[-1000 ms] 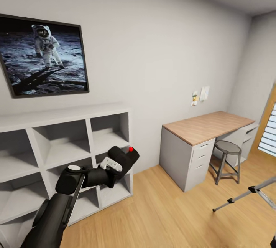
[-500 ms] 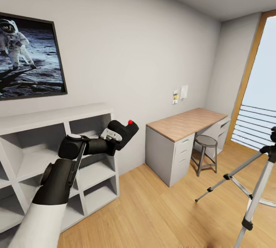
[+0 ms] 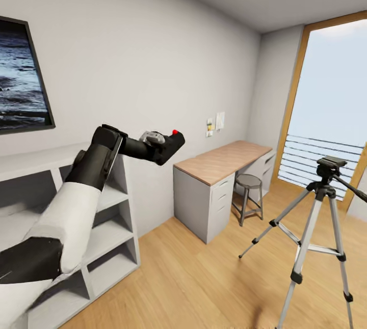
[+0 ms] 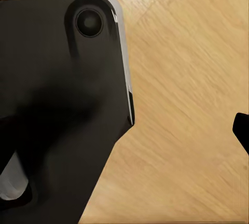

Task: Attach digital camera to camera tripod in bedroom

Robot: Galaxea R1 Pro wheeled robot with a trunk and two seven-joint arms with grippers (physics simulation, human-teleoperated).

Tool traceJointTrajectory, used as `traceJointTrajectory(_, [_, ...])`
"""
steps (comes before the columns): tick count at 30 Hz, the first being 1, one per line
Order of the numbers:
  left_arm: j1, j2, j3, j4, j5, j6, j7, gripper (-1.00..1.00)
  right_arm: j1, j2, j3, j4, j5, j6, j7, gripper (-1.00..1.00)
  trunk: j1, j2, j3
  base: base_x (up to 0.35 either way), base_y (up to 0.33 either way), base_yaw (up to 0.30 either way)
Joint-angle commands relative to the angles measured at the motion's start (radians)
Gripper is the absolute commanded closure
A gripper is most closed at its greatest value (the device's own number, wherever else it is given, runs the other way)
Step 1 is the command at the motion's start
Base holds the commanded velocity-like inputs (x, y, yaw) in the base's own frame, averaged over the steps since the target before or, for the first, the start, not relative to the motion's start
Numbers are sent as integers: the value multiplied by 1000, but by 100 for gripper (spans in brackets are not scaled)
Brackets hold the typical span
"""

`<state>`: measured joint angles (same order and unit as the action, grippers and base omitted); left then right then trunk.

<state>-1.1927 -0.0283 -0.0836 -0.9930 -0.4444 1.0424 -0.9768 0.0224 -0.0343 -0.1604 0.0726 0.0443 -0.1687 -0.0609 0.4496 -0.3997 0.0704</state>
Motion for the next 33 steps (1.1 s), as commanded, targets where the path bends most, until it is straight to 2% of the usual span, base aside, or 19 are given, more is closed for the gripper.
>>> traceJointTrajectory(1, [-23,-1,1,23,-11,5,-11,100,0,0,-7,3,5,-6,-2,-100,0,0,0,0,0,-300])
traceJointTrajectory(3, [-64,-4,1,59,-11,5,-13,100,0,1,-7,3,5,-6,-2,-100,0,0,0,0,0,-300])
traceJointTrajectory(4, [-102,-7,1,86,-11,5,-14,100,-1,2,-7,3,5,-6,-2,-100,0,0,0,0,0,-300])
traceJointTrajectory(5, [-102,-7,1,86,-11,5,-14,100,-1,2,-7,3,5,-6,-2,-100,0,0,0,0,0,-300])
traceJointTrajectory(7, [-175,-11,0,137,-12,5,-13,100,-1,6,-7,3,5,-6,-2,-100,0,0,0,0,0,-300])
traceJointTrajectory(8, [-227,-13,0,191,-12,5,-12,100,-1,8,-7,3,5,-6,-2,-100,0,0,0,0,0,-300])
traceJointTrajectory(11, [-273,-13,0,252,-12,5,-9,100,-1,9,-7,3,5,-6,-2,-100,0,0,0,0,0,-300])
traceJointTrajectory(16, [-324,-8,-1,346,-13,5,-5,100,-1,9,-7,3,4,-6,-2,-100,0,0,0,0,0,-300])
traceJointTrajectory(20, [-345,11,-2,393,-16,5,-1,100,-1,10,-7,3,4,-6,-2,-100,0,0,0,0,0,-300])
traceJointTrajectory(21, [-351,32,-2,408,-17,5,0,100,-1,10,-7,3,4,-6,-2,-100,0,0,0,0,0,-300])
traceJointTrajectory(26, [-354,50,-18,420,-18,5,-18,100,-1,10,-7,3,4,-6,-2,-100,0,0,0,0,0,-300])
traceJointTrajectory(27, [-354,53,-26,422,-18,5,-28,100,-1,10,-7,3,4,-6,-2,-100,0,0,0,0,0,-300])
traceJointTrajectory(30, [-354,65,-98,436,-19,5,-95,100,-1,10,-7,3,4,-6,-2,-100,0,0,0,0,0,-300])
traceJointTrajectory(32, [-355,92,-205,442,-18,5,-179,100,-1,10,-7,3,4,-6,-2,-100,0,0,0,0,0,-300])
traceJointTrajectory(33, [-355,128,-282,441,-18,5,-260,100,-1,10,-7,3,4,-6,-2,-100,0,0,0,0,0,-300])
